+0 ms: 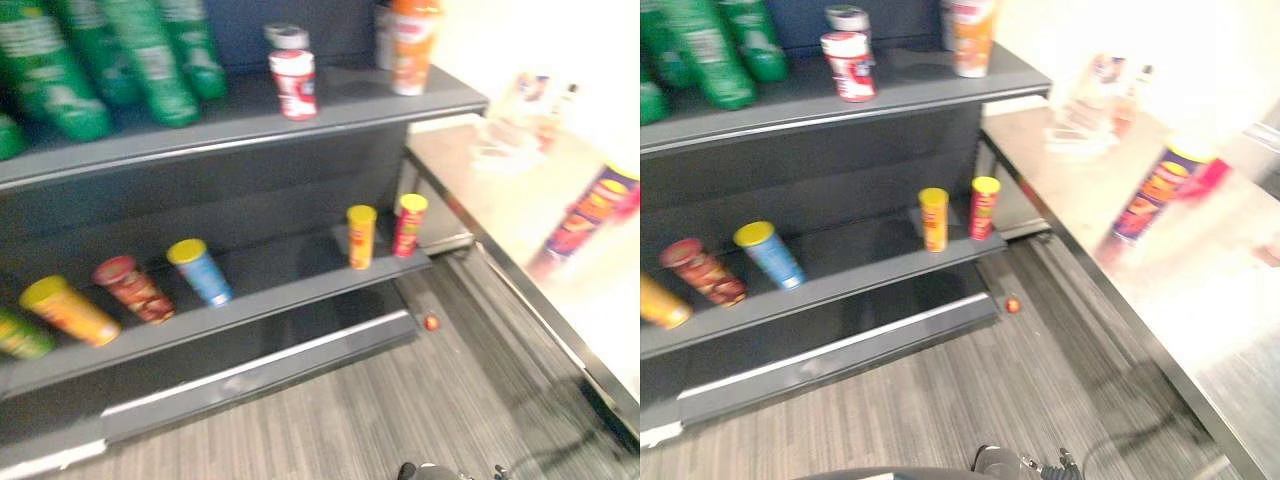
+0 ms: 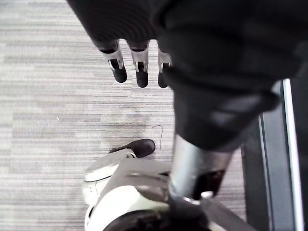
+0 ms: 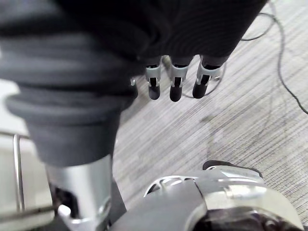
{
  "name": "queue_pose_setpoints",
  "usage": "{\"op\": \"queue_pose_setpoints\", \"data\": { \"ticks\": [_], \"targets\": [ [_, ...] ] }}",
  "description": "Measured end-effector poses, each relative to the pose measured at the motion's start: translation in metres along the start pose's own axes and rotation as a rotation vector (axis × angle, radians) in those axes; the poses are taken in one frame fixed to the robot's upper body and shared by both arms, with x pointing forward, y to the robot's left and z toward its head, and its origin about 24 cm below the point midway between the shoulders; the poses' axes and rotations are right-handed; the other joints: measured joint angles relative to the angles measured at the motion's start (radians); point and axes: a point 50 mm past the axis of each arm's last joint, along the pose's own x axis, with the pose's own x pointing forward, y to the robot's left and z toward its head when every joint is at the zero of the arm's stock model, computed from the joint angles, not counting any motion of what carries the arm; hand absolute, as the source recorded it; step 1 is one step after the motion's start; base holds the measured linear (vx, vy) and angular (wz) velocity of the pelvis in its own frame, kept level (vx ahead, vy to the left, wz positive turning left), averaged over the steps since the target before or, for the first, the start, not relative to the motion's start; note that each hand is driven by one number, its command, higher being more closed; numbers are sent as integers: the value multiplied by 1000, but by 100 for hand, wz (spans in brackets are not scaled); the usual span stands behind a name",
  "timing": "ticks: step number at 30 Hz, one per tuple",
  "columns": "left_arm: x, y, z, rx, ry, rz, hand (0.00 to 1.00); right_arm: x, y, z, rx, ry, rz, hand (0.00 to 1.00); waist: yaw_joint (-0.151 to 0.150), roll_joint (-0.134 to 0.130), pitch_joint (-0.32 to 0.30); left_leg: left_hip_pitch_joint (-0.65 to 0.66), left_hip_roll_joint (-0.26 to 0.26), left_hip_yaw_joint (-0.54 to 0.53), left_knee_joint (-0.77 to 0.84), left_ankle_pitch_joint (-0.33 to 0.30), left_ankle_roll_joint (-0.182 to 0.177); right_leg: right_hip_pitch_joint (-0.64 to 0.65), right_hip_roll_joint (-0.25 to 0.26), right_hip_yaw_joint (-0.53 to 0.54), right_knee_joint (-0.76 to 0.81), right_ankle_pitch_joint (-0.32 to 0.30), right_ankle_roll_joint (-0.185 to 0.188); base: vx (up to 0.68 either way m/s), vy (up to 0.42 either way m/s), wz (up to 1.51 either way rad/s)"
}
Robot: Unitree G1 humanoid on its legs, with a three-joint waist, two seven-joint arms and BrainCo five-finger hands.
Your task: Put the gum and the chips on the shelf.
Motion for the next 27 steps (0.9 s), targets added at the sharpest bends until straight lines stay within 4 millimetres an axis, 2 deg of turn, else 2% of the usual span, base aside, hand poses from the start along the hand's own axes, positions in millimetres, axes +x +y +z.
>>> {"op": "queue_pose_setpoints", "data": {
  "ticks": [2, 3, 4, 5, 6, 7, 10, 13, 16, 17, 18, 19, 20, 21, 22, 23, 24, 25, 27],
  "targets": [
    [0, 5, 8, -2, -26, 4, 0, 0, 0, -1, 8, 10, -3, 0, 4, -5, 8, 16, 33, 118, 44, -31, -31, -5, -68, -194, 44, 16, -21, 157, -12, -169],
    [0, 8, 12, 3, -36, -7, 0, 1, 2, -3, 0, 19, 0, 0, 5, -11, 17, 17, 54, 165, 80, -47, -44, -10, -75, -247, 57, 28, -14, 177, -71, -149],
    [1, 9, 15, 7, -40, -16, 0, 2, 2, -1, -2, 19, 0, 0, -2, -10, 36, 34, 74, 205, 107, -50, -49, -15, -66, -279, 77, 35, -35, 178, -108, -130],
    [1, 3, 17, 5, -43, -25, 0, 2, -2, -4, 8, 32, -16, 0, -6, 9, 51, 50, 87, 235, 119, -53, -54, -12, -50, -287, 79, 33, -39, 176, -112, -91],
    [1, 0, 17, 3, -43, -27, 0, 2, -7, -6, 5, 41, -29, 0, -7, 8, 55, 55, 92, 248, 122, -54, -56, -13, -44, -287, 78, 30, -43, 178, -88, -65],
    [1, -4, 15, 0, -39, -26, 0, 3, -9, -7, 5, 54, -35, 0, -13, 27, 57, 72, 98, 270, 125, -54, -58, -11, -31, -285, 75, 28, -46, 174, -55, -51],
    [2, -8, 11, -45, -23, -10, 0, 7, -9, 4, 2, 23, -34, 0, -21, 46, 55, 96, 108, 319, 155, -46, -67, -11, -17, -260, 78, 23, -50, 122, -42, -46],
    [2, -2, 12, -41, -30, -2, 0, 9, -6, 11, 1, 6, -27, 0, -19, 34, 51, 87, 135, 335, 254, -46, -66, -10, -15, -257, 69, 12, -61, 64, -57, -44],
    [2, 0, 13, -61, -32, -4, 0, 10, -7, 13, 0, 3, -32, 0, -19, 38, 41, 56, 186, 328, 422, -34, -48, -3, -5, -220, 15, -4, -49, 139, -54, -54],
    [2, 1, 13, -72, -33, -7, 0, 9, -8, 12, -1, 8, -37, 0, -21, 44, 37, 37, 217, 298, 507, -13, -16, 11, 4, -208, -12, -3, -49, 238, -74, -57],
    [1, 2, 13, -86, -35, -17, 0, 9, -10, 9, -6, 18, -52, 0, -22, 44, 36, 3, 262, 223, 629, 41, 37, 41, 21, -191, -52, -3, -48, 248, -85, -48],
    [1, 2, 13, -88, -36, -18, 0, 8, -11, 8, -10, 20, -54, 0, -21, 46, 35, -8, 272, 199, 662, 60, 43, 49, 27, -184, -63, -3, -48, 266, -109, -49],
    [1, 2, 13, -119, -47, -28, 0, 8, -10, 8, -26, 25, -51, 0, -17, 52, 30, -75, 303, 69, 799, 136, 35, 87, 39, -151, -114, -6, -50, 162, -62, -41],
    [0, 0, 14, -135, -55, -36, 0, 9, -10, 10, -41, 19, -50, 0, -11, 54, 29, -118, 301, -4, 859, 94, 28, 98, 40, -131, -126, -6, -49, 170, -26, -75],
    [0, -6, 17, -163, -76, -44, 0, 12, -11, 17, -59, 1, -45, 0, 2, 56, 28, -203, 280, -104, 932, -22, 21, 105, 30, -85, -141, -7, -49, 157, 57, -99],
    [-1, -9, 20, -185, -91, -49, 0, 12, -9, 20, -69, -8, -37, 0, 19, 52, 28, -261, 258, -142, 945, -86, 24, 125, 19, -44, -154, -1, -41, 173, 93, -89],
    [-1, -9, 20, -185, -92, -48, 0, 12, -8, 20, -70, -8, -36, 0, 21, 52, 28, -265, 257, -144, 943, -90, 25, 128, 17, -42, -153, 1, -38, 219, 154, -107],
    [-1, -11, 18, -219, -95, -54, 0, 12, -8, 20, -80, -8, -31, 0, 37, 46, 28, -314, 237, -161, 867, -121, 23, 159, -6, 13, -150, 10, -16, 245, 216, -107],
    [-2, -15, 11, -243, -82, -58, 0, 13, -7, 23, -80, -19, -31, 0, 42, 41, 26, -356, 200, -192, 680, -111, 7, 167, -33, 66, -148, 16, 18, 227, 274, -121]
  ]
}}
